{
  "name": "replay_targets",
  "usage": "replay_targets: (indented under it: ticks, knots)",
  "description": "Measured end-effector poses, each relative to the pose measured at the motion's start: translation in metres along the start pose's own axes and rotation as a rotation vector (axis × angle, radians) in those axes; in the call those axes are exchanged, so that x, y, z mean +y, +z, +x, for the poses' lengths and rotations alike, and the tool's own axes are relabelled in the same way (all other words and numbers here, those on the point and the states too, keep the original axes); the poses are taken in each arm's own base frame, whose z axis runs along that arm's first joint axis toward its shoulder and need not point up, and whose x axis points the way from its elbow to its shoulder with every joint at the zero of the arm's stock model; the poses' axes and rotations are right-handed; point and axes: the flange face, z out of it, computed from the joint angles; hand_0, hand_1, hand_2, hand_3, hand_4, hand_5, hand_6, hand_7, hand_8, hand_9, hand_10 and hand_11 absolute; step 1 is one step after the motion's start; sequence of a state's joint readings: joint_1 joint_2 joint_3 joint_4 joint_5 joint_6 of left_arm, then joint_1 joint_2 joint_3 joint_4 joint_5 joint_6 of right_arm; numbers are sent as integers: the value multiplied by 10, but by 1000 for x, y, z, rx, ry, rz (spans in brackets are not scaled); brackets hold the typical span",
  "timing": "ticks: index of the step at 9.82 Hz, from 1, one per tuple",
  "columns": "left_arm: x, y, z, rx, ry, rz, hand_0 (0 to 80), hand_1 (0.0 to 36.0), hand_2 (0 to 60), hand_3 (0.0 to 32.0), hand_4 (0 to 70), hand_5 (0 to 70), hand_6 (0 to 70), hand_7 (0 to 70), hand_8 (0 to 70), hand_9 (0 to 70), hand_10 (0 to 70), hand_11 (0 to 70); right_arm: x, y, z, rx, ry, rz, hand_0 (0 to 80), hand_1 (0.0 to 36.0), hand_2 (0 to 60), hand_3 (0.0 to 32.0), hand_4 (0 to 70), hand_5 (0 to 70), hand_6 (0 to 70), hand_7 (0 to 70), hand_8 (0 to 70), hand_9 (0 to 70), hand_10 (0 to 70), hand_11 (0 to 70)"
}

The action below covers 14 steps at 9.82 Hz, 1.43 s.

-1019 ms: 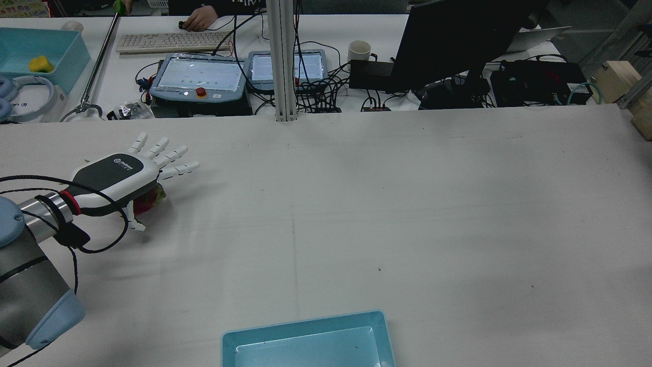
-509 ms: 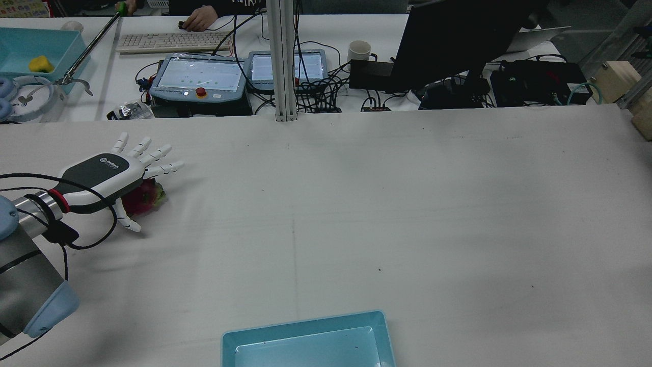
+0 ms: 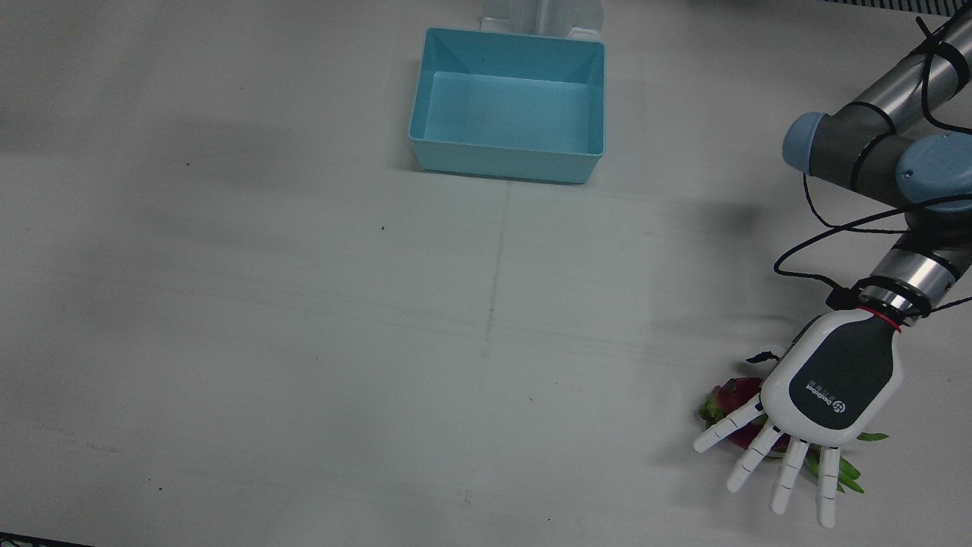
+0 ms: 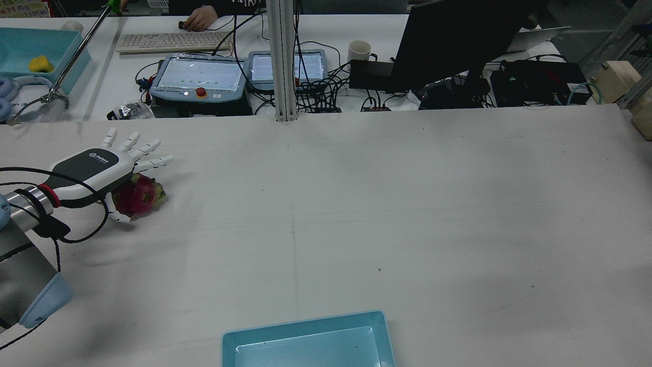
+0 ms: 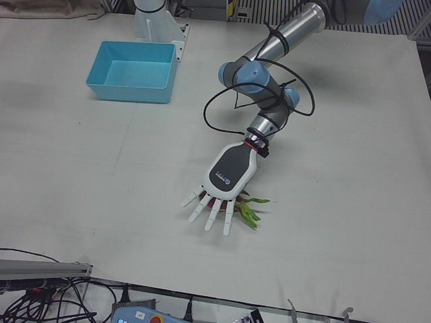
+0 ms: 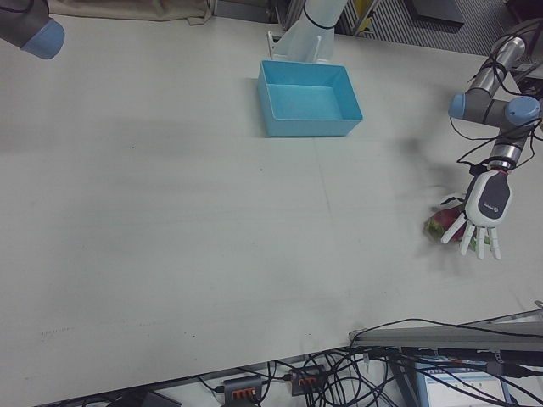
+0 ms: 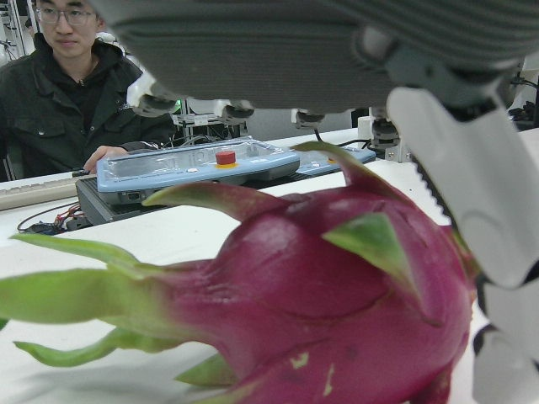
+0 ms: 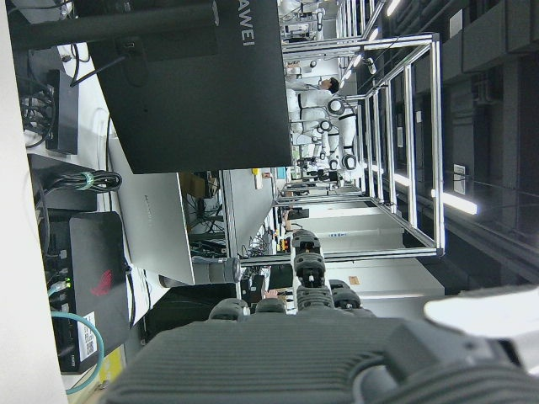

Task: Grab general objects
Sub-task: 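Position the left hand's fingers around the dragon fruit, then close the left hand's fingers around the dragon fruit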

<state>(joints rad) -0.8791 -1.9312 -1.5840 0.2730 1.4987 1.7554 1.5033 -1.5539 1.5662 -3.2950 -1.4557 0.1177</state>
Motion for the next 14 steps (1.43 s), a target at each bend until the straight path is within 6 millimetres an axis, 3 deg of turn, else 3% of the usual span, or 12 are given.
replay_targets:
  ticks: [2,3,4,5,6,7,9,11,14]
  knots:
    - [-5,-1,-4,-8,6,8,714,360,304,248,0,0,0,0,0,0,0,0,0,0,0,0,0,0,0,0,0,0,0,0,0,0,0,0,0,0]
    - [-5,-1,-6,-11,8,9,720,360,306,220,0,0,0,0,0,0,0,0,0,0,0,0,0,0,0,0,0,0,0,0,0,0,0,0,0,0]
    - [-4,0,-9,-13,10,8,704,360,311,182,0,0,0,1,0,0,0,0,0,0,0,0,0,0,0,0,0,0,0,0,0,0,0,0,0,0]
    - [-3,0,-13,-18,12,7,655,360,312,126,0,0,0,4,0,0,0,0,0,0,0,0,0,0,0,0,0,0,0,0,0,0,0,0,0,0]
    - [-2,1,-16,-22,13,5,646,360,330,46,0,3,0,18,0,0,0,0,0,0,0,0,0,0,0,0,0,0,0,0,0,0,0,0,0,0]
    - [-2,1,-18,-24,14,5,624,360,332,0,0,27,0,34,0,0,0,0,0,0,0,0,0,0,0,0,0,0,0,0,0,0,0,0,0,0]
    - [-2,2,-18,-25,21,5,597,334,326,0,38,99,0,104,0,6,0,0,0,0,0,0,0,0,0,0,0,0,0,0,0,0,0,0,0,0]
    - [-2,2,-18,-25,35,5,607,338,360,0,76,91,82,220,7,30,0,0,0,0,0,0,0,0,0,0,0,0,0,0,0,0,0,0,0,0]
    - [-2,3,-17,-24,44,7,581,295,317,0,74,82,137,242,98,34,0,10,0,0,0,0,0,0,0,0,0,0,0,0,0,0,0,0,0,0]
